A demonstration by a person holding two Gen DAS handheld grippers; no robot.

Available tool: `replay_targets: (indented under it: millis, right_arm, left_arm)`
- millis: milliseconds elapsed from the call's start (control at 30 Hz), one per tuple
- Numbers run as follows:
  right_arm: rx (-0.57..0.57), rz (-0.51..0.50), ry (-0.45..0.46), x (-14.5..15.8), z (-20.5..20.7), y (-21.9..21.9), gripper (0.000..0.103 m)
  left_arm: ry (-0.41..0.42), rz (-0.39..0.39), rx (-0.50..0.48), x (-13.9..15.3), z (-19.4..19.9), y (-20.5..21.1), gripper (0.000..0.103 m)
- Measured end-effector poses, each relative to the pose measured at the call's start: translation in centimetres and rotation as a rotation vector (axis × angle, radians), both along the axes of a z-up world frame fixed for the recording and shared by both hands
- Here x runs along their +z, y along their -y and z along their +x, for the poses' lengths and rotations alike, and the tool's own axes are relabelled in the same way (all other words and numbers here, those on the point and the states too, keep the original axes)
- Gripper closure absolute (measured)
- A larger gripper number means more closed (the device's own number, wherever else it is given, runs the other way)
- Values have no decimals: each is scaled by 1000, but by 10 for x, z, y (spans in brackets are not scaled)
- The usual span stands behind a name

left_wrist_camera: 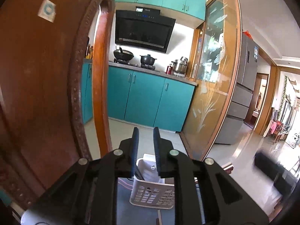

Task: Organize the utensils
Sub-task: 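Open both tools to drop the chopsticks into the basket, then move the right tool to a light wooden chopstick and close on it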

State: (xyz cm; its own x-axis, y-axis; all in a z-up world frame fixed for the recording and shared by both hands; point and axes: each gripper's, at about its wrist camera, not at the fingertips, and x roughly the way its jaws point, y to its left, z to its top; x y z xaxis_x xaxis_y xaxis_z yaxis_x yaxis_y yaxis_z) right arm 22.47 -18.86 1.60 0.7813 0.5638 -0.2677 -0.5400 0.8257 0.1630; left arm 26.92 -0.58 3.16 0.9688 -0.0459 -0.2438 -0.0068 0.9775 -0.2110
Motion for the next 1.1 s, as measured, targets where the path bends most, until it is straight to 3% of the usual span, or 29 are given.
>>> replay_targets:
  millis: [67,100,167,233,367,467,600,733,800,833,967,1100]
  right_arm:
    - [75,-13,-65,-33,4,-6,83]
    - [78,-32,-126,-53,12,-11,82]
    - [-16,-126,-278,-96,39,-26,82]
    - [-94,-190,-390,-133,64,-35,83]
    - [-157,-217,-534,-177,93,-41,82]
    - [-174,-219,-562,-191,102,-48,70]
    - [-196,-269,-553,-203,105,-64,69]
    - [-236,-286,-553,-214,111,-68,70]
    - [-233,-296,-556,-210,116,-70,76]
    - [-226,-304,-567,-209,115,-70,86]
    - [-225,-316,-597,-203,106,-61,96]
    - [-208,-293,-620,-200,99,-43,97]
  left_arm:
    - [39,-40,-25,-2,-9,-5,85]
    - [64,-63,-39,-5,-15,-8,79]
    - [75,-56,-41,-10,-20,-7,72]
    - [54,-25,-32,-18,-19,-4,71]
    - [-25,-31,-43,-40,-13,-4,70]
    - [-96,-37,-54,-57,-6,-5,69]
    - [-183,-31,-75,-74,4,-4,68]
    - [-209,-2,-77,-82,6,-1,68]
    - [-205,15,-71,-82,6,2,65]
    - [-203,23,-70,-83,5,3,64]
    - [-209,41,-73,-88,5,4,64]
    - [-238,49,-83,-95,8,9,63]
